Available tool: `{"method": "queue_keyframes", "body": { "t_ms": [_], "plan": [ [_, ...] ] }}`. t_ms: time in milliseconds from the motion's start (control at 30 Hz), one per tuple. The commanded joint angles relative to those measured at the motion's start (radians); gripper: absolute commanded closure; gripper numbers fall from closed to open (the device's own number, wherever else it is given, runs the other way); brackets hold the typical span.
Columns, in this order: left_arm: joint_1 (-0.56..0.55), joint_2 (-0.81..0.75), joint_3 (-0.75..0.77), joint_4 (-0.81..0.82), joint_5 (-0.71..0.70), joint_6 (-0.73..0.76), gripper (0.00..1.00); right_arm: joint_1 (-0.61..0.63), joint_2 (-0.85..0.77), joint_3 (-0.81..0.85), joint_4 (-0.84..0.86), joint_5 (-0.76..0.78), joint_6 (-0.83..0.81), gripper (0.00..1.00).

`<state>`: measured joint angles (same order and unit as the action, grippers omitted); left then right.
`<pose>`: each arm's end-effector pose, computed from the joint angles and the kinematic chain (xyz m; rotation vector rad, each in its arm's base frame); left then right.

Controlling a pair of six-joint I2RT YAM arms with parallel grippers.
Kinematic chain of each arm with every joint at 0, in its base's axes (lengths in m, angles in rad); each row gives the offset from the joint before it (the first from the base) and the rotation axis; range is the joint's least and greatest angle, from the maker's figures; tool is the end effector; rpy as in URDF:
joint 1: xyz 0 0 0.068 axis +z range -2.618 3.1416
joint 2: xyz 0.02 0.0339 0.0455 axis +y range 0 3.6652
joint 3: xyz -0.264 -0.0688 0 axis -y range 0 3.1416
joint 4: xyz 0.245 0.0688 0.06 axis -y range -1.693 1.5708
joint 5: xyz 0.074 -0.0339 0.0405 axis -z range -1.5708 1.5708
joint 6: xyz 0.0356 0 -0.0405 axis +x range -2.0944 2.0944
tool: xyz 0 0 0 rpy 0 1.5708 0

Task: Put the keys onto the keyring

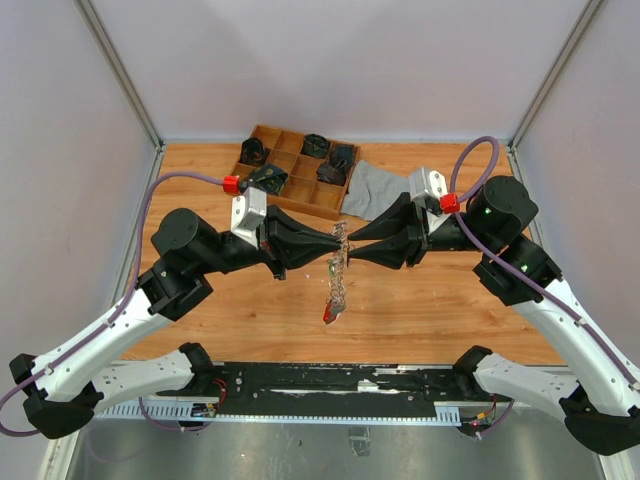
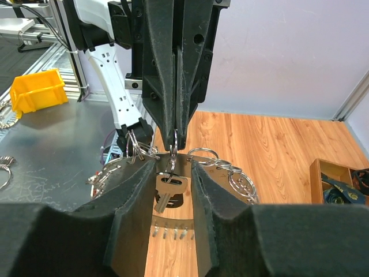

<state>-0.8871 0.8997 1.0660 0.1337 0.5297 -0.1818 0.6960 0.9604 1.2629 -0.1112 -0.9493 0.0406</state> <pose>0.1045 -0.1568 0.4509 0.9210 1.0822 -1.2326 0.1178 0.1361 0.4781 -1.2289 1.0061 1.2346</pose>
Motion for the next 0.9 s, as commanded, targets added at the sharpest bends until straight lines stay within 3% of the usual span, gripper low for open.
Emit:
{"method": "queue_keyframes", "body": {
  "t_ms": [0,633,867],
  "plan": [
    [-0.009,-0.01,0.044,0.079,0.014,-0.008,0.99,0.007,0.0,0.009,0.024,-0.036,0.003,0.69],
    [-0.009,0.002,0.038,0.087,0.028,-0.013,0.99,0.007,0.013,-0.005,0.062,-0.04,0.033,0.76],
    [-0.009,0.004,0.038,0.089,0.03,-0.014,1.0,0.007,0.022,-0.007,0.062,-0.04,0.048,0.84]
  ]
}}
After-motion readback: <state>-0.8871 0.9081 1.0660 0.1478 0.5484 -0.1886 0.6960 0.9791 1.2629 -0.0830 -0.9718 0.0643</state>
